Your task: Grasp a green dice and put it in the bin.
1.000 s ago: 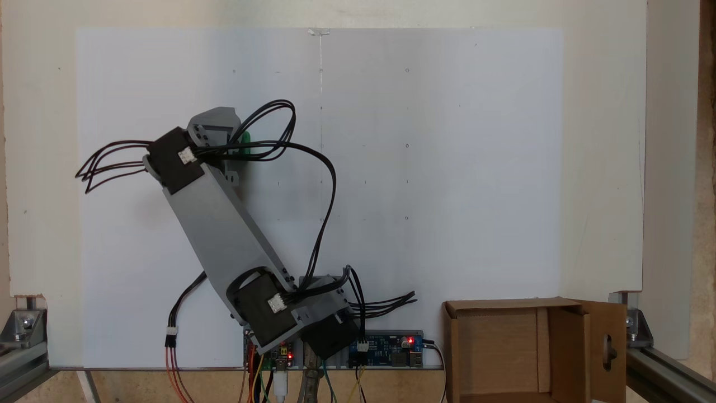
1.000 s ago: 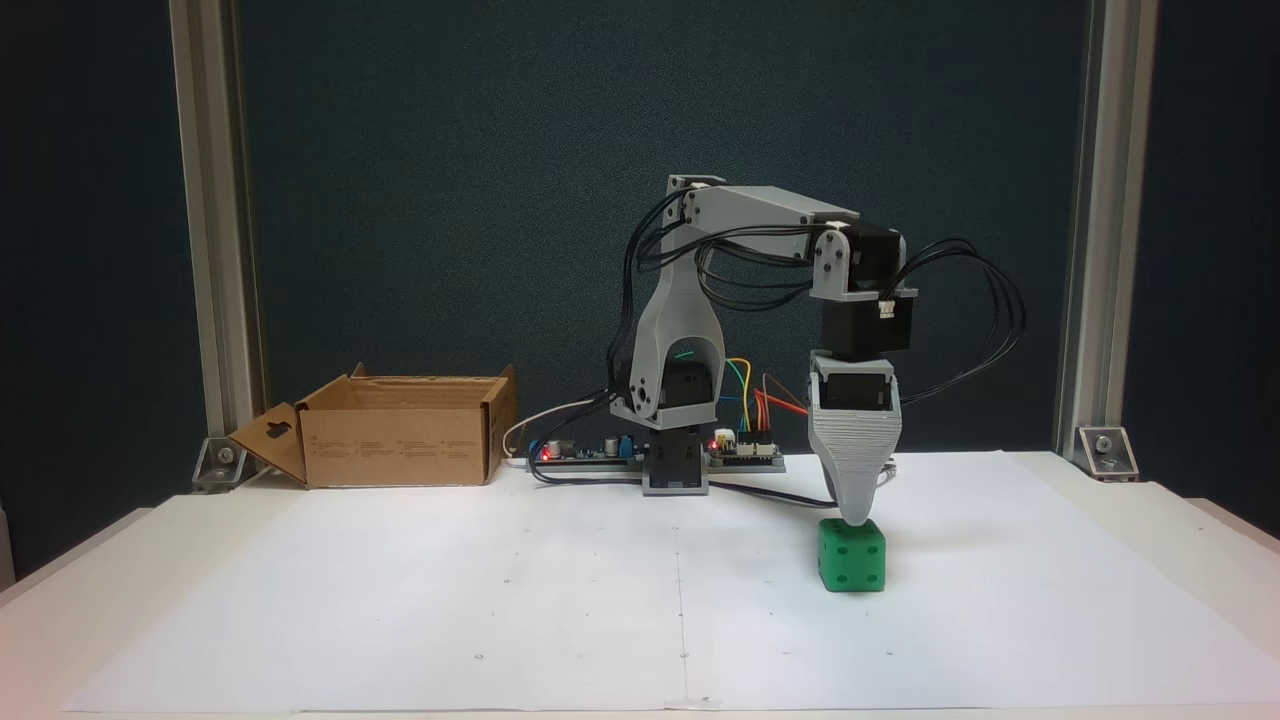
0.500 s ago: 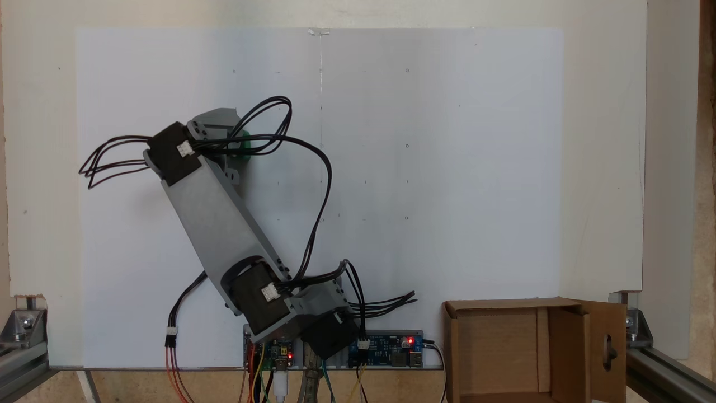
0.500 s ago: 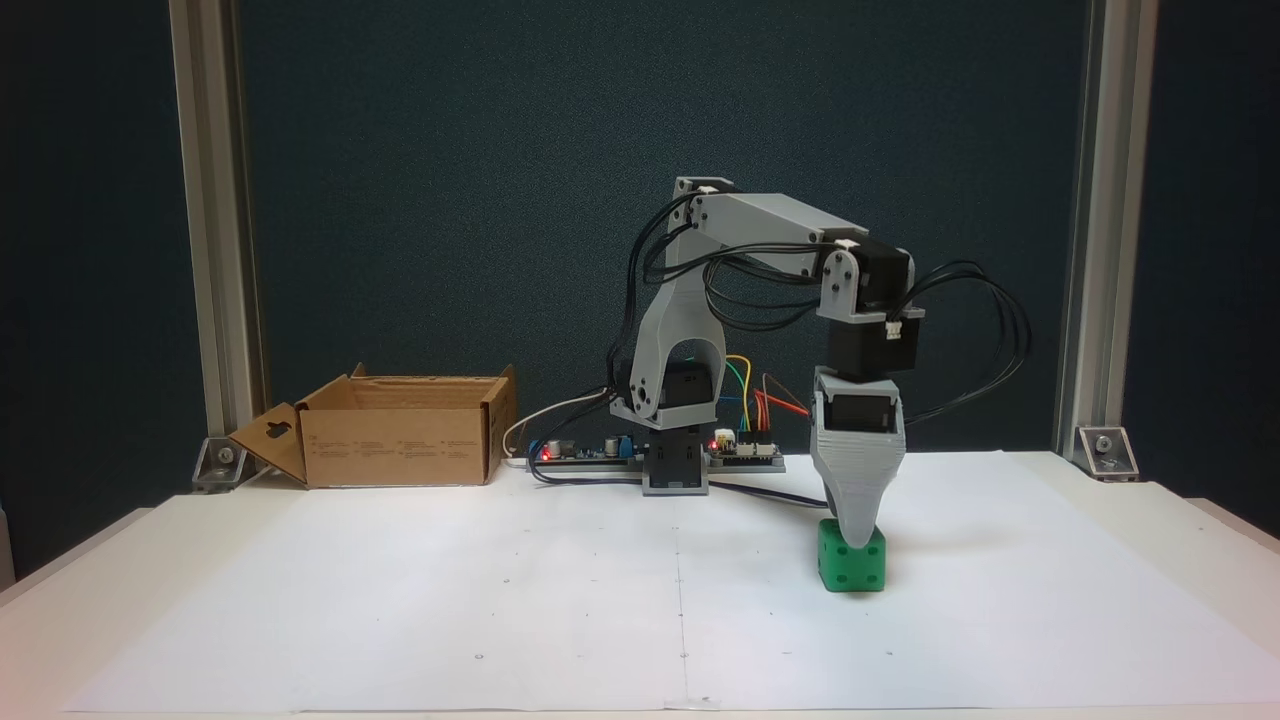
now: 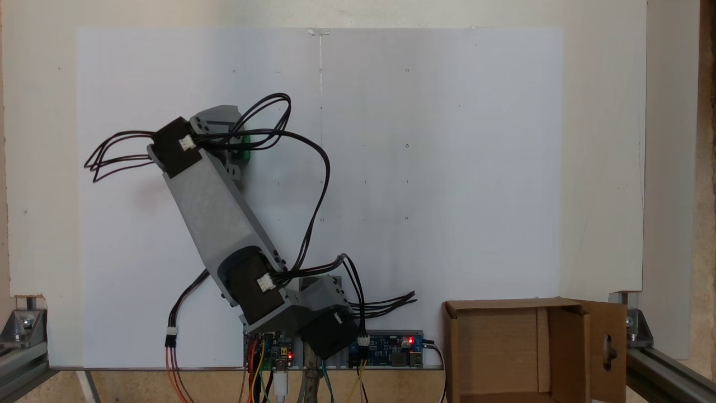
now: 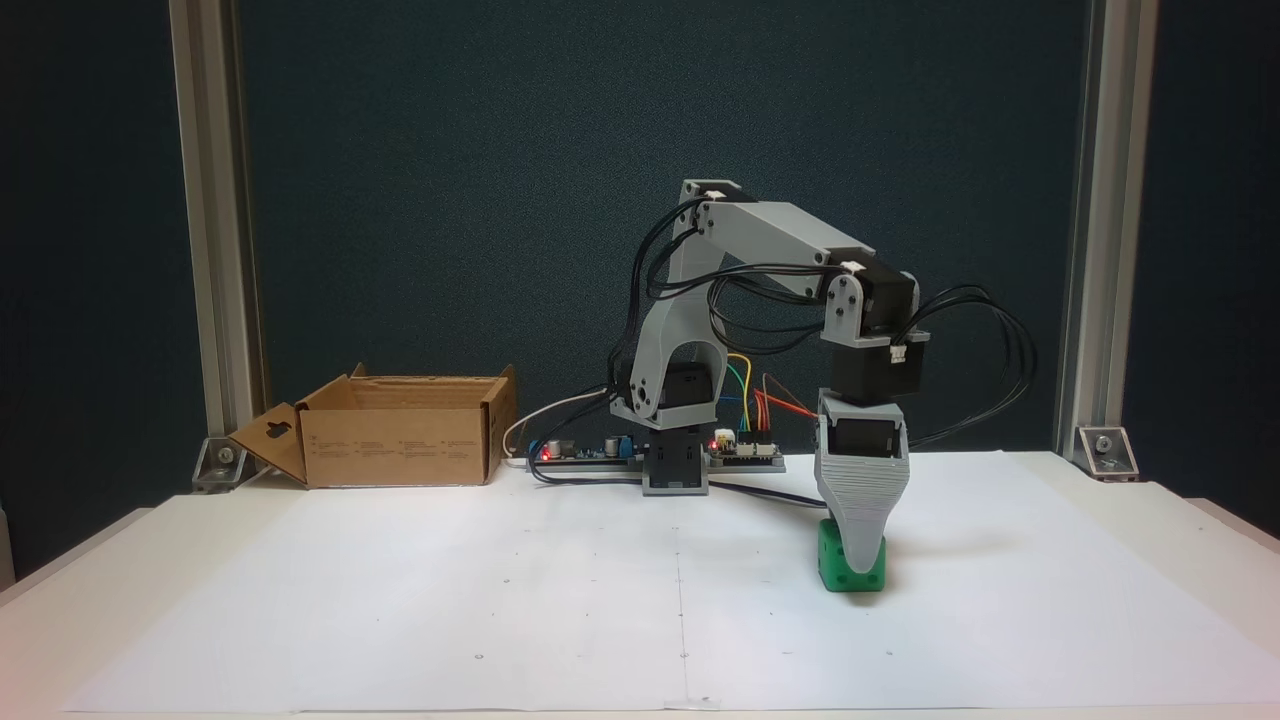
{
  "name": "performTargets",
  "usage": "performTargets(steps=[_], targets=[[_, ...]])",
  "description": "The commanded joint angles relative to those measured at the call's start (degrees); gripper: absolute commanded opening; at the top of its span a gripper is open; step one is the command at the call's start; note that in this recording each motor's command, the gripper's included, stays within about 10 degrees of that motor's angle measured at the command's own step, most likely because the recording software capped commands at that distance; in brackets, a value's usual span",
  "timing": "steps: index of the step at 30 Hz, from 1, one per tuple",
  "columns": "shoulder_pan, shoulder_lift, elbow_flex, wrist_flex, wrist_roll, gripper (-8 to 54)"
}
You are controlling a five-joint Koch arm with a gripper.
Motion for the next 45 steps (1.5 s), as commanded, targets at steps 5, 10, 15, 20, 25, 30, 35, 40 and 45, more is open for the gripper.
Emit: performTargets(steps=[5, 10, 15, 20, 25, 30, 35, 40, 45], targets=[[0.62, -0.70, -0.88, -0.09, 4.13, 42.2], [0.79, -0.97, -0.62, -0.09, 4.13, 42.0], [0.88, -0.97, -0.18, -0.09, 3.96, 41.3], [0.79, -1.76, -0.09, -0.62, 3.96, 41.0], [0.79, -1.93, -0.09, -0.97, 3.96, 38.8], [0.53, -1.93, -0.09, -1.05, 3.96, 38.8], [0.53, -2.02, -0.18, -1.67, 3.96, 34.9], [0.53, -2.37, -0.09, -2.55, 3.96, 33.2], [0.70, -2.90, -0.09, -3.52, 3.96, 29.4]])
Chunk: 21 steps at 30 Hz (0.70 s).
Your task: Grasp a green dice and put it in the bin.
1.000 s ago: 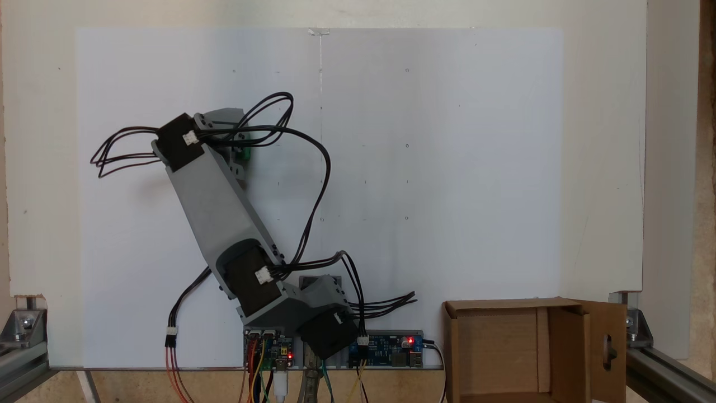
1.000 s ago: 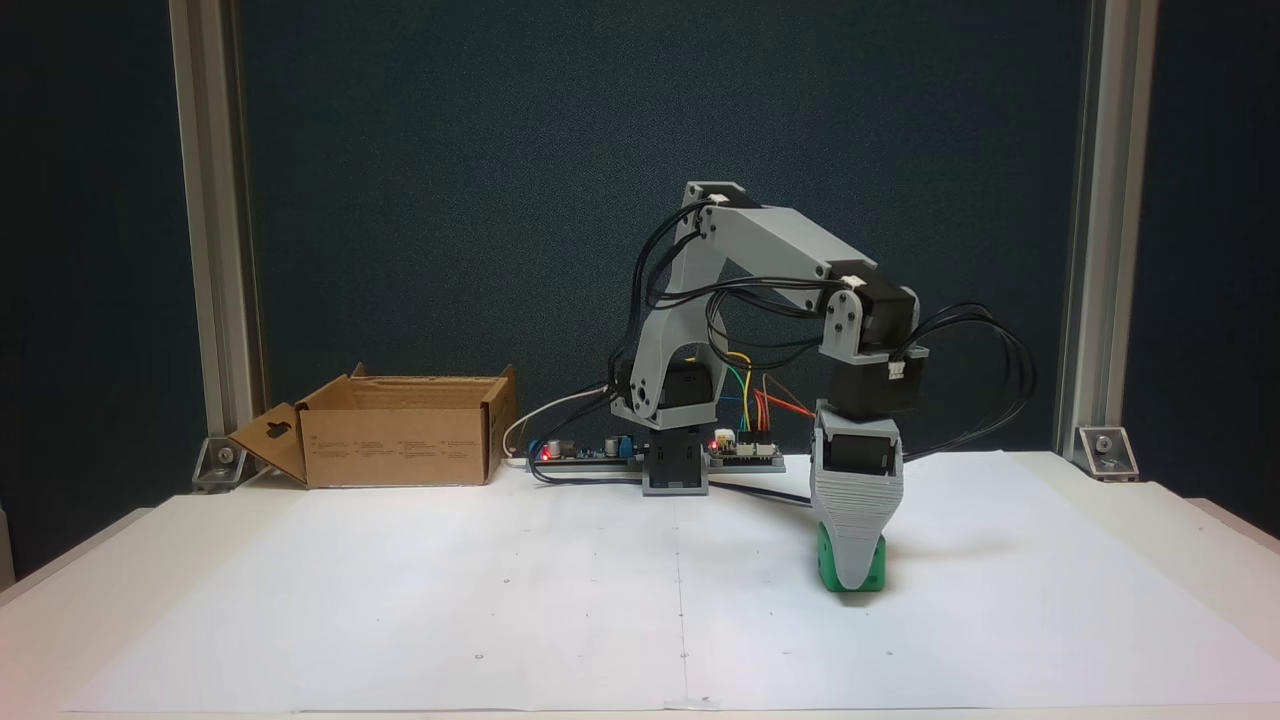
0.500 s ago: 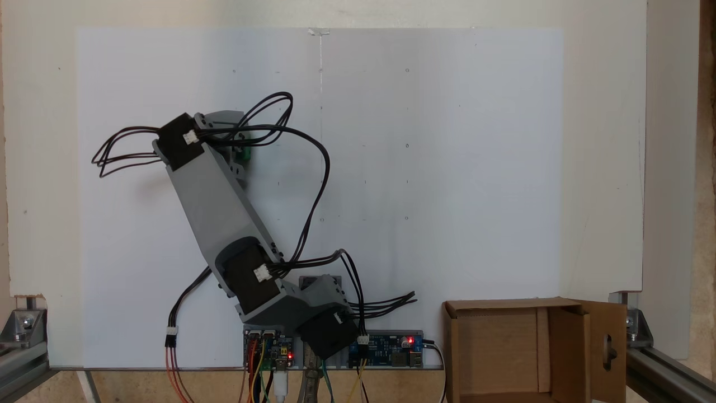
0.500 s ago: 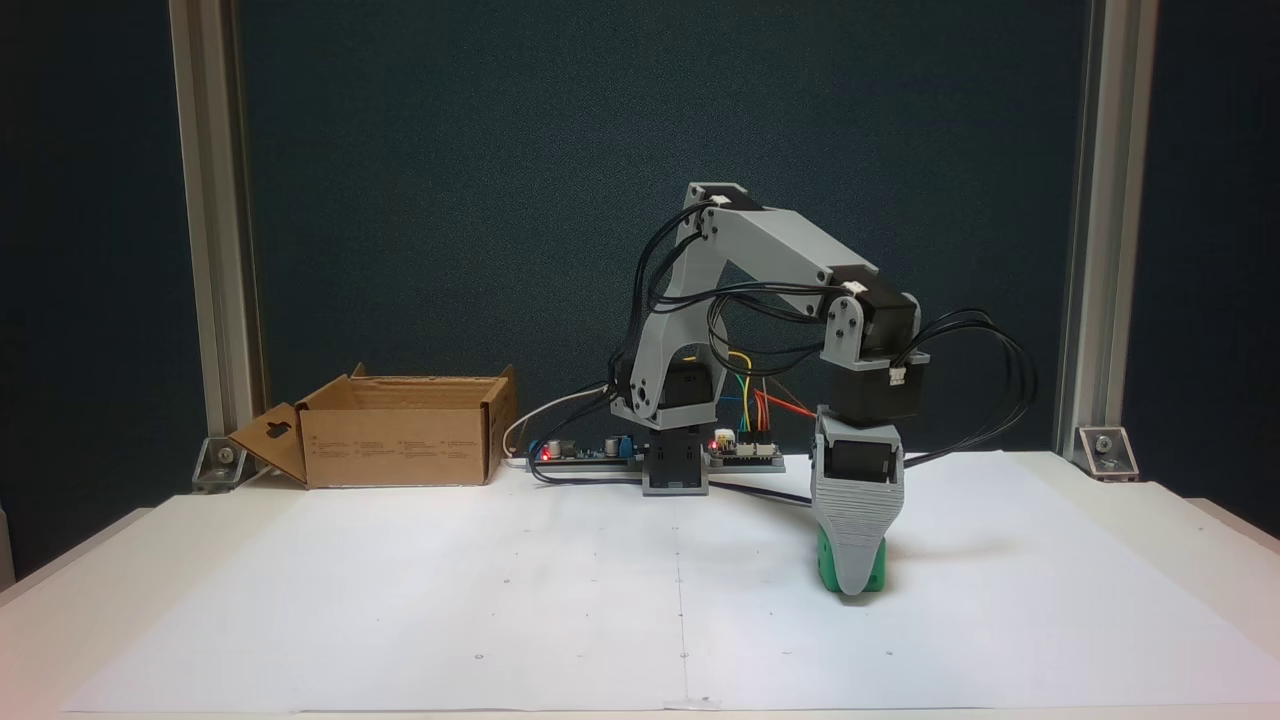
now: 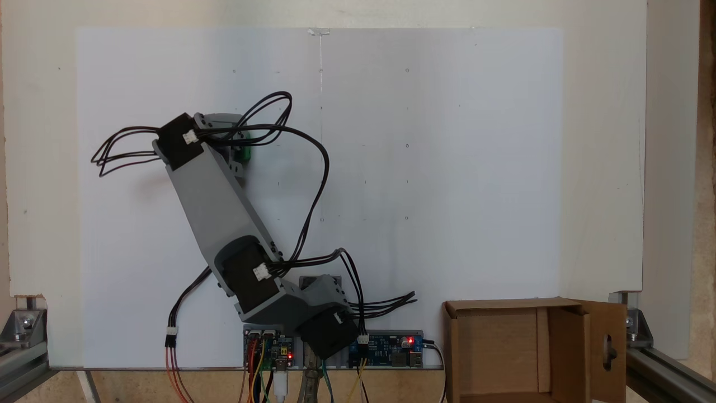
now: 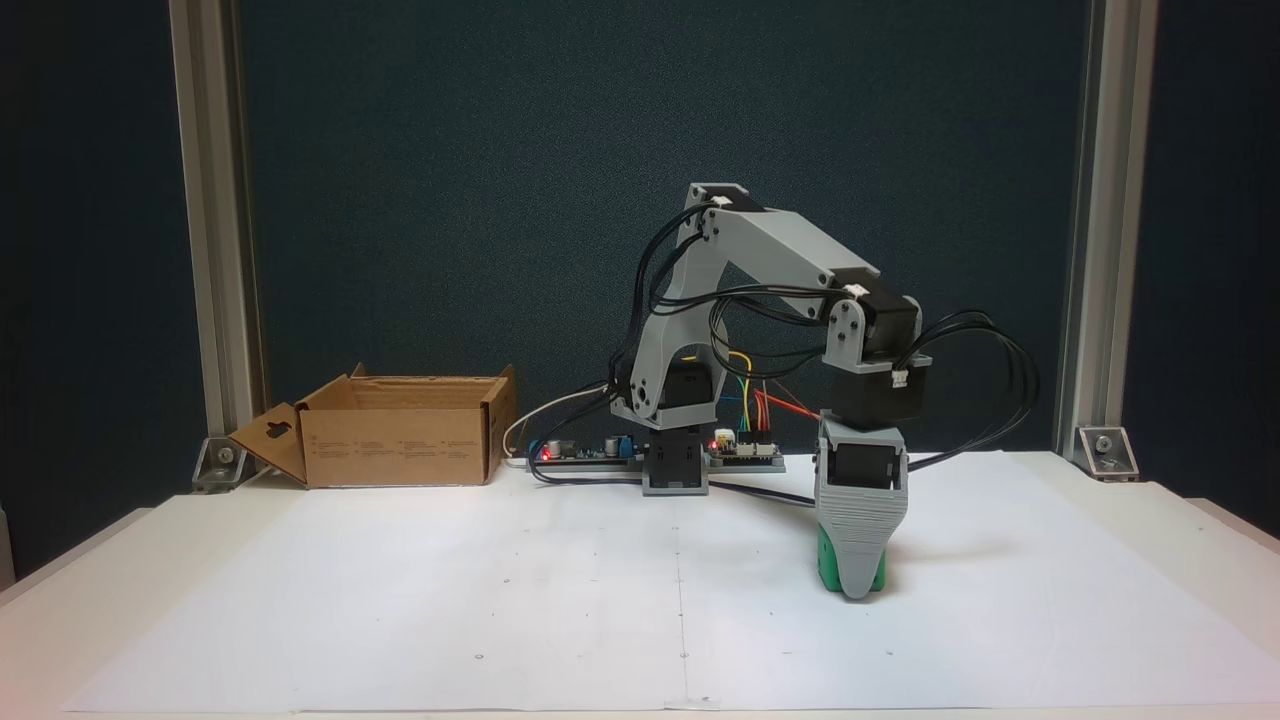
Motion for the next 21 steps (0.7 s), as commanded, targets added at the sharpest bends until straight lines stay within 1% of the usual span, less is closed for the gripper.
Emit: performTargets(steps=[1, 4, 7, 21], targets=[[0.09, 0.09, -0.79, -0.35, 3.96, 29.3], [-0.18, -0.26, -0.70, -0.35, 3.96, 28.7], [-0.18, -0.26, -0.44, -0.53, 3.96, 24.3], [2.37, -0.35, -0.18, -2.46, 3.96, 24.3]])
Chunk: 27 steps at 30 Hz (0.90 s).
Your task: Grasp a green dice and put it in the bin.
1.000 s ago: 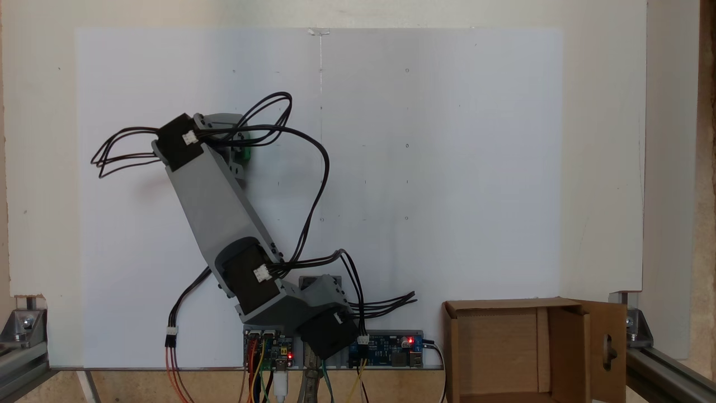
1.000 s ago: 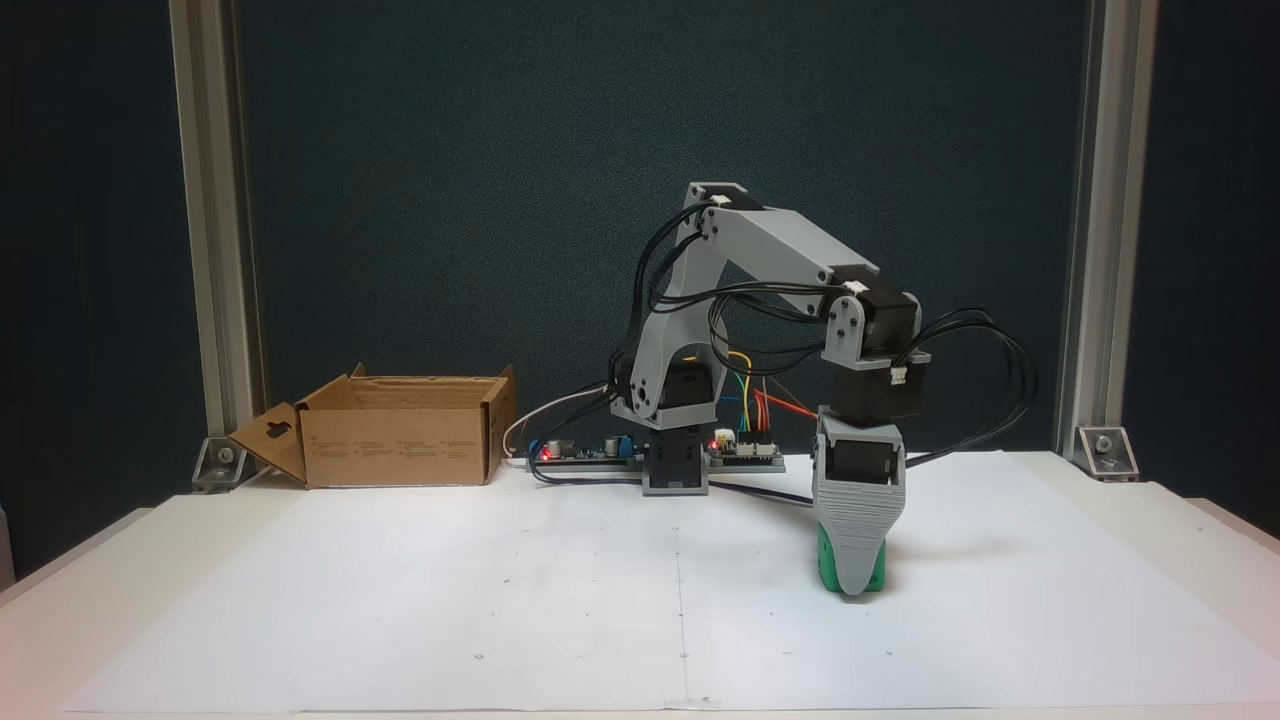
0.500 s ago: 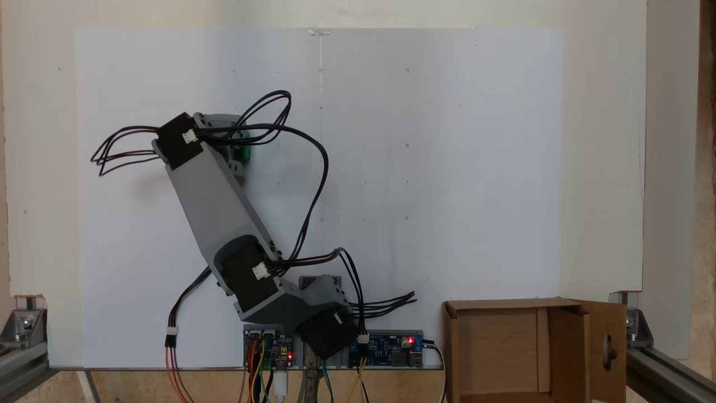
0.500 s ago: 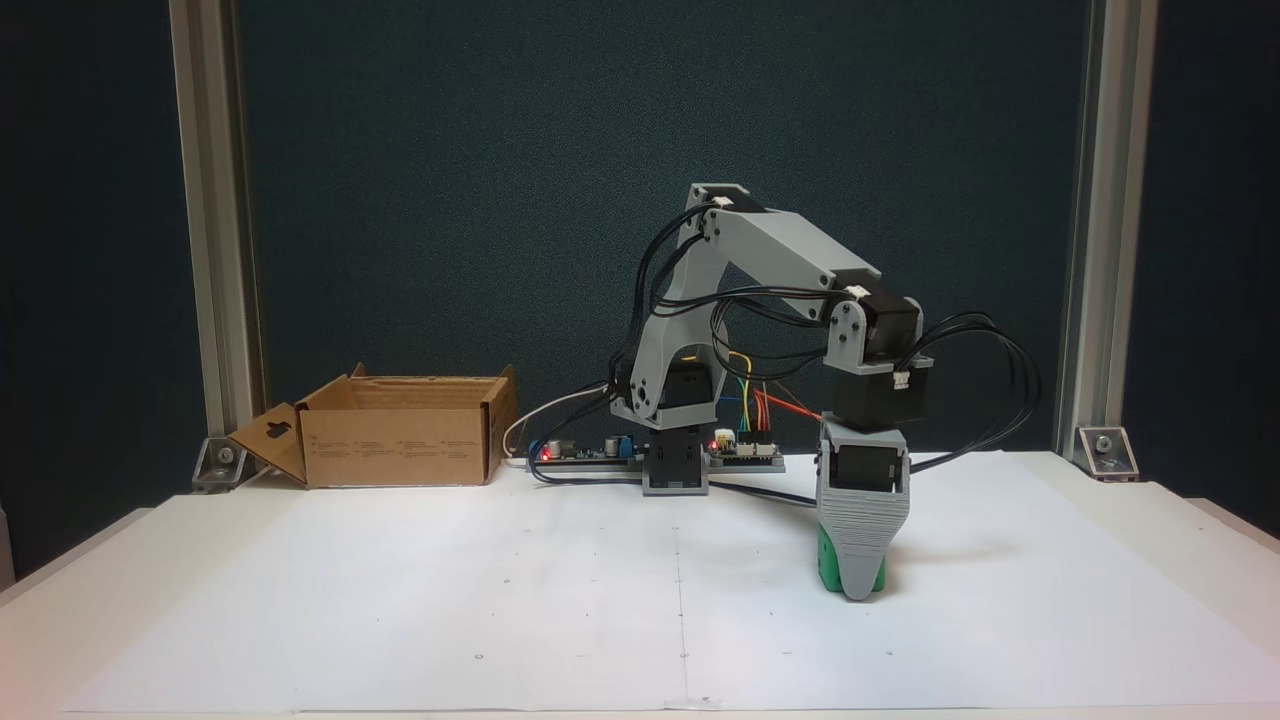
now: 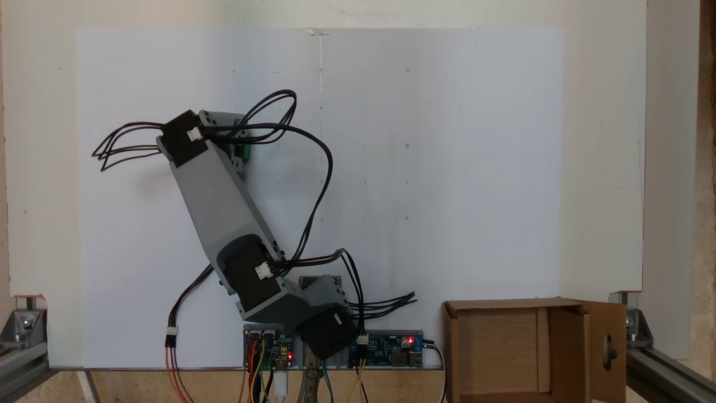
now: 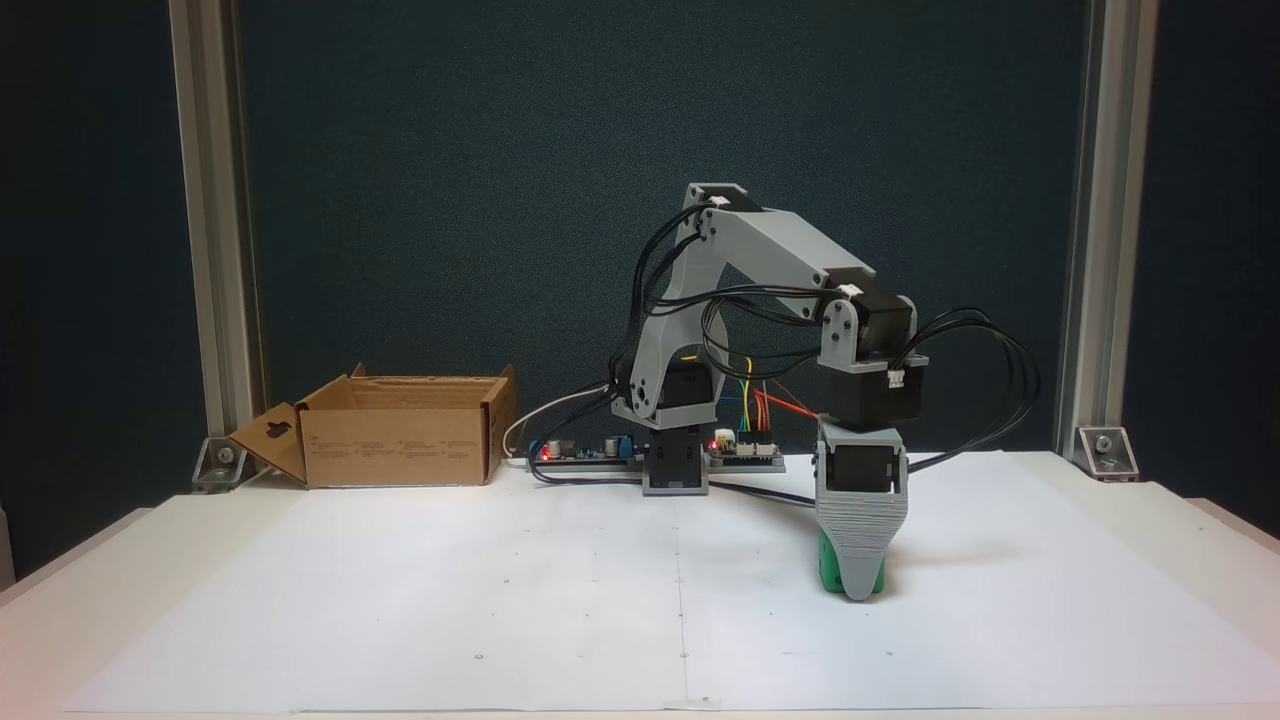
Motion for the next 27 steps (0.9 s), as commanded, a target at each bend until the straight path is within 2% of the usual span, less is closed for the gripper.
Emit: performTargets(steps=[1, 20, 21, 24, 27], targets=[[1.23, 0.09, -0.35, -0.09, 3.96, 24.3], [2.02, -0.53, 0.09, -0.26, 3.25, 24.0], [1.93, -0.53, 0.09, -0.26, 3.25, 22.9], [1.93, -0.53, 0.70, -0.26, 3.25, 12.4], [2.29, -0.09, 1.14, 0.09, 3.25, 11.8]])
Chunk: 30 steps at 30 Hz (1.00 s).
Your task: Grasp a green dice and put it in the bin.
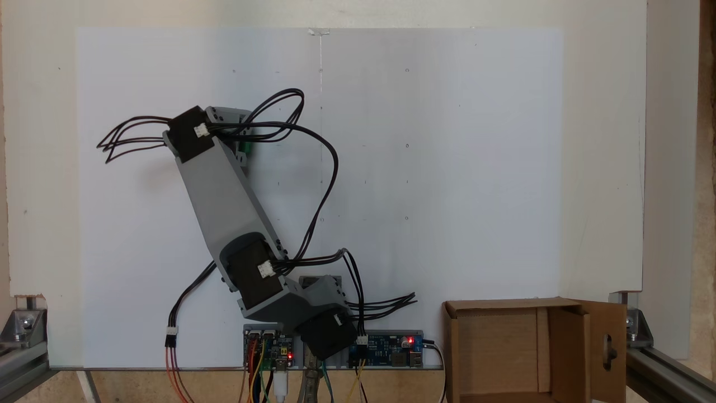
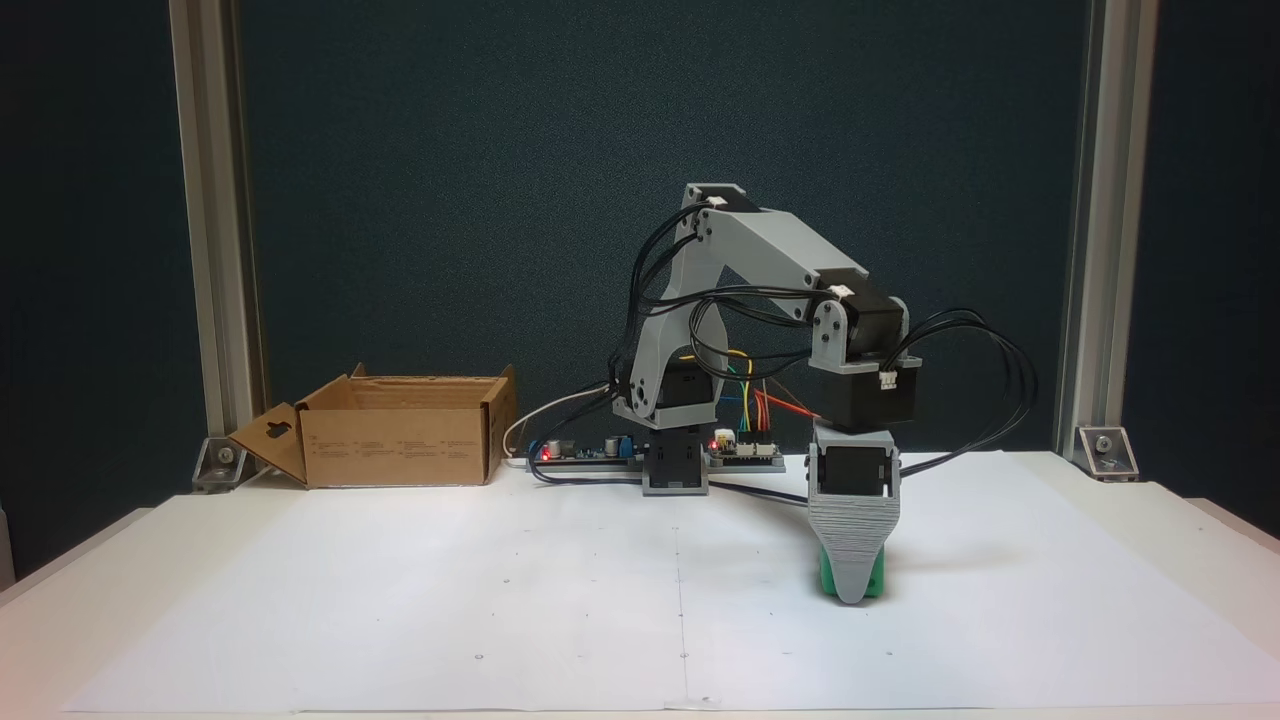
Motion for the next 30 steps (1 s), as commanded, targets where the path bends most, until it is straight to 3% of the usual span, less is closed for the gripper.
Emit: performTargets(steps=[1, 10, 19, 30], targets=[[0.53, 0.79, 0.09, 0.88, 3.25, 11.8], [4.39, 14.94, 0.09, 10.72, 3.16, 11.8], [17.40, 32.34, -1.67, 20.21, -5.45, 11.8], [46.58, 35.51, -14.50, 27.51, -24.87, 11.8]])
